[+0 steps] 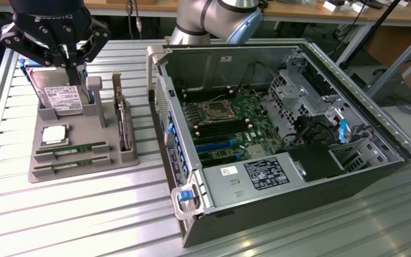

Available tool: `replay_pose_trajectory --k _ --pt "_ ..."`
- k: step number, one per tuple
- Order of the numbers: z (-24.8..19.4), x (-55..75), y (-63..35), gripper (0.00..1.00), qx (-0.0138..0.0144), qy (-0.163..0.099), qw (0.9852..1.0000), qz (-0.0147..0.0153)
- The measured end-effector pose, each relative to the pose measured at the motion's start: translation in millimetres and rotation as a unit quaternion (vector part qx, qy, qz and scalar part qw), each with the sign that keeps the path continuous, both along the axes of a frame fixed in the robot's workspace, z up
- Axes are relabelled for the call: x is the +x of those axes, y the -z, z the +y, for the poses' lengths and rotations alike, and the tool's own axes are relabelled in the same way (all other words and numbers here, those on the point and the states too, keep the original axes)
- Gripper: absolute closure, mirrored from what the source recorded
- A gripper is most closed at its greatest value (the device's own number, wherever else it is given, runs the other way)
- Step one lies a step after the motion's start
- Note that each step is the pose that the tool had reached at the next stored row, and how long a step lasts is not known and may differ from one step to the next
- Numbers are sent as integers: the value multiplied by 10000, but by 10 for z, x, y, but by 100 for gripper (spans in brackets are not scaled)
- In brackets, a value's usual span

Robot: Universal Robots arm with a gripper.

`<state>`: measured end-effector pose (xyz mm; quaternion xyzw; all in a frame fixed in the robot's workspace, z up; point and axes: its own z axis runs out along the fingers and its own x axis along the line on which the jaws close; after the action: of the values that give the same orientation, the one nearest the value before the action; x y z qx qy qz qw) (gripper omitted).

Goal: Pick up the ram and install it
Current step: 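Pick up the ram and move it above insertion slot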

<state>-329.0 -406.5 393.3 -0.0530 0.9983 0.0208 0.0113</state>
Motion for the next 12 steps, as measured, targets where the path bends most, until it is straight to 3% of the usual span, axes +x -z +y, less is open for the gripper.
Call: replay_pose_trajectory --k 12 --pt "0 0 0 90 0 -288 9996 0"
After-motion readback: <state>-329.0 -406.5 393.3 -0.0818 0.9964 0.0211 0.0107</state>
